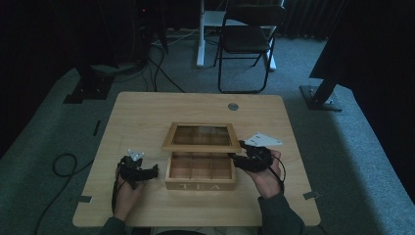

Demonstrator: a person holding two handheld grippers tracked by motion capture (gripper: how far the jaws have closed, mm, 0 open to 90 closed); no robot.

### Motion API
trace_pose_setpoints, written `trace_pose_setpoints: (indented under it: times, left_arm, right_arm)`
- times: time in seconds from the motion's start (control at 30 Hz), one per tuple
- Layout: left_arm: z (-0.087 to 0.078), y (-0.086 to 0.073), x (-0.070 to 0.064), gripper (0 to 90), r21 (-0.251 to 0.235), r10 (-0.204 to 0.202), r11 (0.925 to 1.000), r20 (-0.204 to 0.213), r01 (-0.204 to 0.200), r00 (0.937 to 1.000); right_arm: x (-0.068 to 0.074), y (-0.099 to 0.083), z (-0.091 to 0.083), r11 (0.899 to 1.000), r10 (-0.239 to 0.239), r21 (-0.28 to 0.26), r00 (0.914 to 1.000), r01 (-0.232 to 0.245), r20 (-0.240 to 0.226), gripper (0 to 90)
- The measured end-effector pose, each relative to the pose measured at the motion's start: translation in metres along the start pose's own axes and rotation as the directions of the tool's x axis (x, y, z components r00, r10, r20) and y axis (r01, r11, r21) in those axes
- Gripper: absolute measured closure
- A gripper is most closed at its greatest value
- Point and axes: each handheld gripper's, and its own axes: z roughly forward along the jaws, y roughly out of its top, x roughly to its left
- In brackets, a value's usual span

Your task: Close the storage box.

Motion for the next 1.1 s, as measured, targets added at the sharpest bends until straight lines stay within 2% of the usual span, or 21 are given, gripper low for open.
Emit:
trace_pose_setpoints:
  times: [0.87,1.1]
  left_arm:
    - [0.0,0.0,0.0,3.5,0.004,0.001,1.0,0.001,-0.001,1.0]
    - [0.0,0.0,0.0,3.5,0.003,0.001,1.0,0.0,-0.001,1.0]
  right_arm:
    - [0.005,-0.022,0.004,1.0,0.02,0.02,0.9997,-0.02,-0.013,43.4]
    - [0.006,-0.027,0.007,1.0,0.011,0.029,0.9999,-0.011,-0.01,43.6]
